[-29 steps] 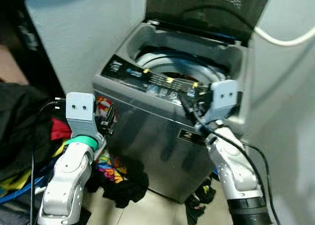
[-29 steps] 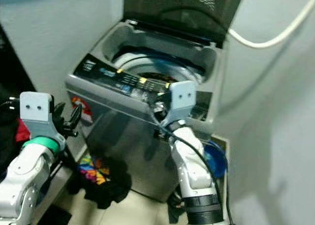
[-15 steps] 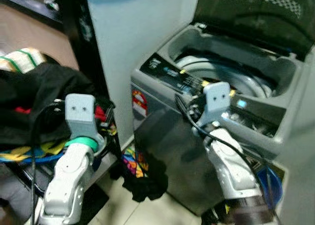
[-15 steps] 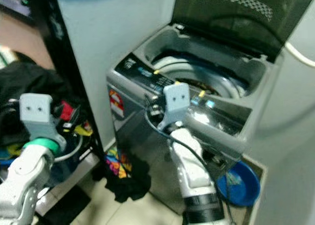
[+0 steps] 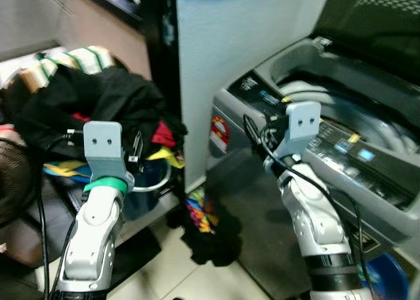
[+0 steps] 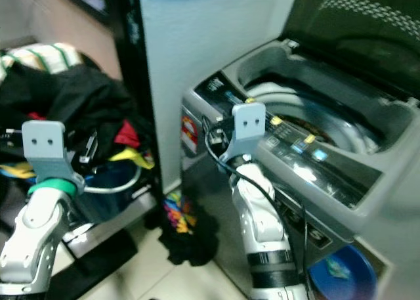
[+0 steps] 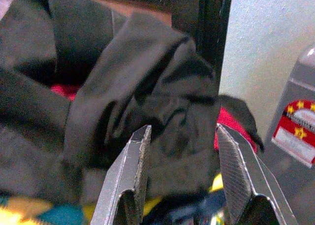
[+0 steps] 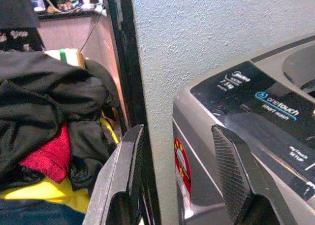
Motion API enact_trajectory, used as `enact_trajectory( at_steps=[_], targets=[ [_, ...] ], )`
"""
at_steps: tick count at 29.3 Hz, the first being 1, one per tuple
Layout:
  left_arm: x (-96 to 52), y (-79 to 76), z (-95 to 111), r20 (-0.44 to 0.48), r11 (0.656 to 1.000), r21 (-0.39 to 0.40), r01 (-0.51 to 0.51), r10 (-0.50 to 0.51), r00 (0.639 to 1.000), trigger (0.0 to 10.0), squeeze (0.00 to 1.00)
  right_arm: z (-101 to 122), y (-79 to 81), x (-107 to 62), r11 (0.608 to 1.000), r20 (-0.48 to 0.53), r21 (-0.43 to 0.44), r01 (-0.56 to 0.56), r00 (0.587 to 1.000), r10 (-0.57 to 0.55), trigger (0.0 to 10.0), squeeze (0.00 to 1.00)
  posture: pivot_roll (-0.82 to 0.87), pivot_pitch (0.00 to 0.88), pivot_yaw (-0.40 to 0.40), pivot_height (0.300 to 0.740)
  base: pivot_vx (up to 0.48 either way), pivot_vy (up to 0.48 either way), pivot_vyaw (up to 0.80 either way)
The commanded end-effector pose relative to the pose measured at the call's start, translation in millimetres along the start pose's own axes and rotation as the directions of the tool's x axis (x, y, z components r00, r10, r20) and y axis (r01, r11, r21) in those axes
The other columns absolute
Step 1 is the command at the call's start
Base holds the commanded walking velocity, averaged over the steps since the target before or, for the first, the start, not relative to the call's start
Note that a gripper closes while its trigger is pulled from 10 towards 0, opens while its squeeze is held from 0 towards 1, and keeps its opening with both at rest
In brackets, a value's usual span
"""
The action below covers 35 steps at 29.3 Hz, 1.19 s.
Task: Clothes washing
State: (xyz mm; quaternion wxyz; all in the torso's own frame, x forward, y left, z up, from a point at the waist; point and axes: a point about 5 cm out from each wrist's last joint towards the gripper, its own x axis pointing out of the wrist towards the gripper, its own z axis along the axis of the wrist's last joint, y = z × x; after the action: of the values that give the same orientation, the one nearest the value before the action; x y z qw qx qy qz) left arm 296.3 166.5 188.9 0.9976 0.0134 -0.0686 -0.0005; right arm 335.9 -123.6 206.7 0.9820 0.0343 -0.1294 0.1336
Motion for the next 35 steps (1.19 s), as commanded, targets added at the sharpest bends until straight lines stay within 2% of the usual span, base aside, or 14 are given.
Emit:
enact_trajectory(
  at_steps=[1, 6, 10, 14, 20, 26, 31, 35],
  targets=[
    [0.2, 2.8, -4, -0.038, 1.0, -0.001, 0.008, -0.008, 0.999, 10.0, 0.0, -1, -2.9, 0.3, 1.0, -0.008, 0.002, 0.004, 1.0, -0.004, 10.0, 0.0, 0.06, 0.03, 0.007, 0.74, 0.0, 0.0, 0.8],
    [2.3, 11.2, -5, -0.052, 0.998, -0.044, -0.05, 0.047, 0.998, 10.0, 0.0, 0, -12.7, 1.9, 0.999, 0.001, -0.033, -0.008, 1.0, 0.008, 10.0, 0.0, 0.05, 0.029, -0.004, 0.74, 0.0, 0.0, 0.8],
    [5.8, -1.5, -12, -0.078, 0.999, -0.05, 0.018, -0.022, 0.997, 10.0, 0.0, 2, -16.7, -1.7, 1.0, 0.015, -0.003, 0.024, 1.0, -0.024, 10.0, 0.0, 0.03, 0.016, 0.025, 0.74, 0.0, 0.0, 0.8],
    [11.3, -2.7, -10, -0.069, 0.999, -0.022, 0.034, -0.036, 0.997, 10.0, 0.0, 3, -18.9, -2.4, 0.999, 0.018, 0.002, 0.046, 0.999, -0.046, 10.0, 0.0, 0.04, 0.026, 0.012, 0.74, 0.0, 0.0, 0.8],
    [9.9, 12.0, -9, -0.084, 1.0, -0.015, -0.016, 0.015, 0.996, 10.0, 0.0, 1, -13.3, 5.5, 0.999, 0.017, 0.031, 0.018, 1.0, -0.019, 10.0, 0.0, 0.06, 0.023, 0.019, 0.74, 0.0, 0.0, 0.8],
    [8.0, 18.3, -11, -0.095, 0.999, -0.02, -0.039, 0.037, 0.995, 10.0, 0.0, 1, -11.5, 2.9, 0.999, 0.018, 0.033, 0.017, 1.0, -0.017, 10.0, 0.0, 0.05, 0.023, 0.029, 0.74, 0.0, 0.0, 0.8],
    [12.1, 11.7, -7, -0.077, 0.999, -0.04, -0.019, 0.016, 0.997, 10.0, 0.0, -3, -14.9, -5.9, 0.996, 0.02, 0.073, 0.057, 0.998, -0.058, 10.0, 0.0, 0.06, 0.011, 0.05, 0.74, 0.0, 0.0, 0.8],
    [13.9, 3.7, -6, -0.067, 0.999, -0.044, 0.015, -0.018, 0.998, 10.0, 0.0, -2, -15.3, -6.8, 0.992, 0.039, 0.097, 0.075, 0.996, -0.079, 10.0, 0.0, 0.06, 0.004, 0.056, 0.74, 0.0, 0.083, 0.0]
  ],
)
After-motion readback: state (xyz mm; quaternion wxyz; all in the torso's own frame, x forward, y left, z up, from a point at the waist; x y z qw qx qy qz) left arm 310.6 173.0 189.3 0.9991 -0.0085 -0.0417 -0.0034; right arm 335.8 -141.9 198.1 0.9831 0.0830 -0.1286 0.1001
